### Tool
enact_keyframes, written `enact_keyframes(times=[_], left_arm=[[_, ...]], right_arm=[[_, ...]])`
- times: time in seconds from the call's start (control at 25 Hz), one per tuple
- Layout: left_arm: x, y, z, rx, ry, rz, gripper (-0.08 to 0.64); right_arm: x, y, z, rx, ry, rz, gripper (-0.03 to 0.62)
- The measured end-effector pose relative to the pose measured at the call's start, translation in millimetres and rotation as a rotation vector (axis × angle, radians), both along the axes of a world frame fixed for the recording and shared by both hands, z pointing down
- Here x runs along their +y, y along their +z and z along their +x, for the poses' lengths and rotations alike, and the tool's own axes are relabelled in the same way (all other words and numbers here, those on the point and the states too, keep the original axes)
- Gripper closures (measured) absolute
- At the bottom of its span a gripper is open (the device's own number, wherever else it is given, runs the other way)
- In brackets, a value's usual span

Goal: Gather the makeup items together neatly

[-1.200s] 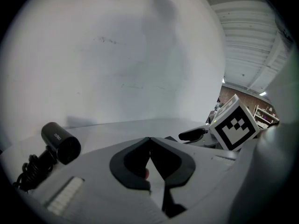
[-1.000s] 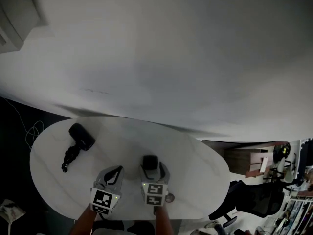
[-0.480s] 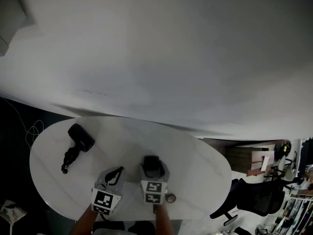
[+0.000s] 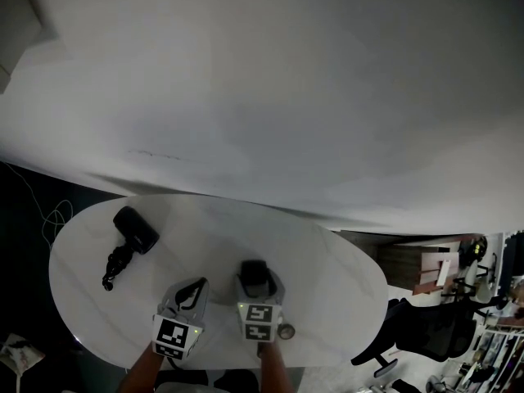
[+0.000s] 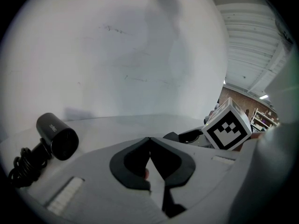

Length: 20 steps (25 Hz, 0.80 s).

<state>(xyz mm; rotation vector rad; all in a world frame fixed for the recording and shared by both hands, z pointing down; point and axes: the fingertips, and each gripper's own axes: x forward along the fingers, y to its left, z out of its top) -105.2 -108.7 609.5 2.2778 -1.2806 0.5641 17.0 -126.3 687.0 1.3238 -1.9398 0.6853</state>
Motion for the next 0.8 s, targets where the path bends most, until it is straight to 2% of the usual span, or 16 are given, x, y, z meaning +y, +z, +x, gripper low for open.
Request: enact_keyframes(times=[0.36,0.8], left_arm=[[0.9,-7.1,-0.8,0.000,-0.012,0.018,0.549],[13.3,-38.2,13.1,-0.003,-0.002,0.090,0.549]], right_arm=[[0.5,-8.0,-1.8,-0.015,-0.018,0.006,0.261],[6.7,-52.7,13.6,-0.036,-0.004,0.089,0.261]])
